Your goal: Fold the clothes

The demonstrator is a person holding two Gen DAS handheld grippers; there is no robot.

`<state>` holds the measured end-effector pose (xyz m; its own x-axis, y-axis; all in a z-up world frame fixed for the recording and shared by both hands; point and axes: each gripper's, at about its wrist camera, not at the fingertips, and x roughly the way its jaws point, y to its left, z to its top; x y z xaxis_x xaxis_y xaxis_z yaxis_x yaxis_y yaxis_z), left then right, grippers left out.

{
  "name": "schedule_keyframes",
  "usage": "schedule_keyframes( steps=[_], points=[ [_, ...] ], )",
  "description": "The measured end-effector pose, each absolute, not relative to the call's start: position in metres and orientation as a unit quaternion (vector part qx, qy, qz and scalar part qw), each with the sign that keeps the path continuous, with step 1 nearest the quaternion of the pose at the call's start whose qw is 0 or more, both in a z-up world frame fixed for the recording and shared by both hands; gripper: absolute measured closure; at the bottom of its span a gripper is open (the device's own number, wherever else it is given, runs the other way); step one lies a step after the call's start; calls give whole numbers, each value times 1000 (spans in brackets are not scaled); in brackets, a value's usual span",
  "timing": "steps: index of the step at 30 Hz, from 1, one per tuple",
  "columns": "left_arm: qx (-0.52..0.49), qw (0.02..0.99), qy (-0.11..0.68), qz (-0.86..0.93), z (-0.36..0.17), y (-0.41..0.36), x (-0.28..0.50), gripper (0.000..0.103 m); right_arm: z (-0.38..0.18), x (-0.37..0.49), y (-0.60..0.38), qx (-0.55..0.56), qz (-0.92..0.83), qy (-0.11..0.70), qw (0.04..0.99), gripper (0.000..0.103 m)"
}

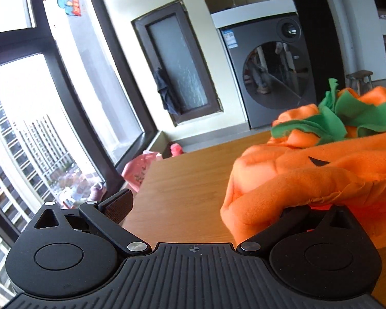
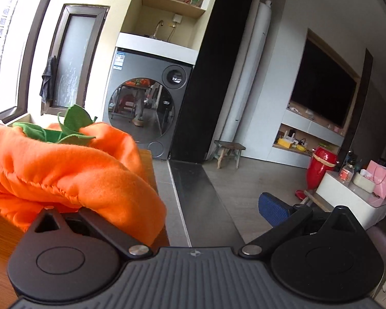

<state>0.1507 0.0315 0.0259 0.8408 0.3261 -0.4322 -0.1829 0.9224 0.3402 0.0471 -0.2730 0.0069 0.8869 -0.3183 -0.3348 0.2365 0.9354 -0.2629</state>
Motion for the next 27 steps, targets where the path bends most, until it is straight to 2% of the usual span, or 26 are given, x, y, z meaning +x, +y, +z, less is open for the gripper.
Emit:
schedule_keyframes(
  steps=[3,7,14,19,24,27],
  points=[
    [130,950,243,148,48,59,123,0,14,40,-258,-120,-112,180,970,0],
    [142,948,268,102,49,71,68,0,21,17,-246,-139,-65,184,971,0],
    [88,926,356,-93,13,81,0,0,11,-30,-243,-131,67,279,949,0],
    [4,914,349,-205,26,98,-11,0,37,-67,-245,-162,144,261,941,0],
    [-114,916,253,-289,64,131,-16,0,106,-69,-289,-3,190,172,967,0],
    [-155,923,227,-270,86,120,16,0,117,-30,-299,121,210,159,957,0]
  ],
)
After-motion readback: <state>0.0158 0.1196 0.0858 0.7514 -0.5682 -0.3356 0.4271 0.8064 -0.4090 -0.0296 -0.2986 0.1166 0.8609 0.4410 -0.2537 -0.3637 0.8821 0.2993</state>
